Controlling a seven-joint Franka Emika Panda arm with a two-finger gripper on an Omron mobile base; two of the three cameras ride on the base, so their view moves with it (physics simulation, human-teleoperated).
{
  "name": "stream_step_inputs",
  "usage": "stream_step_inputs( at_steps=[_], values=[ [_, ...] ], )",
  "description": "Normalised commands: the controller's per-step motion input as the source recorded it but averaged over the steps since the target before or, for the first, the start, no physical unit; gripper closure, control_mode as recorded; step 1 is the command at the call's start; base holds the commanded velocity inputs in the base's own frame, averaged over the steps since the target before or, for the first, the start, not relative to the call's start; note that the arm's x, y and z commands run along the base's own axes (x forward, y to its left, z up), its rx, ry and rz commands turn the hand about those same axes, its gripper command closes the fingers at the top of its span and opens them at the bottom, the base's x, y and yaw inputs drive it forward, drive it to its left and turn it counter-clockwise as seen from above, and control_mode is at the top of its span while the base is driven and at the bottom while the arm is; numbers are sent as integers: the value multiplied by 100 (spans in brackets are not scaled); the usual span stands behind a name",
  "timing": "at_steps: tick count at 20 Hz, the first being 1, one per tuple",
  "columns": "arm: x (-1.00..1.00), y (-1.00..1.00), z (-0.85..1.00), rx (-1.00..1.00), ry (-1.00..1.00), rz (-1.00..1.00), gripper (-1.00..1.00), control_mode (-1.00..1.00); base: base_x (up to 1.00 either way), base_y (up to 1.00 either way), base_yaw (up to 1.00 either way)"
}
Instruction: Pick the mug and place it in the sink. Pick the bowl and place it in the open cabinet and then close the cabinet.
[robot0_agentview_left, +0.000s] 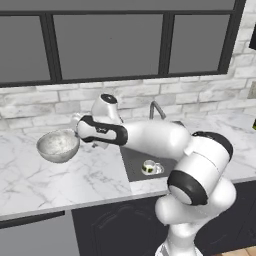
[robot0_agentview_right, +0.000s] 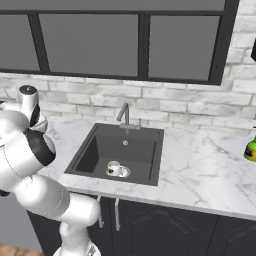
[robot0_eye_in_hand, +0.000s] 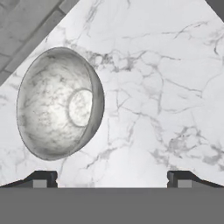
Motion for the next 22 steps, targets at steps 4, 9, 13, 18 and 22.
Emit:
stream_step_inputs(
  at_steps=[4, 9, 13, 18, 22],
  values=[
    [28, 15, -30, 3, -2, -2, -100, -100, 0, 0, 0],
    [29, 11, -37, 5, 0, -2, -100, -100, 0, 0, 0],
    [34, 12, -32, 6, 0, -2, -100, -100, 0, 0, 0],
    [32, 21, -8, 1, 0, -2, -100, -100, 0, 0, 0],
    [32, 37, 0, 0, 0, -4, -100, -100, 0, 0, 0]
  ],
)
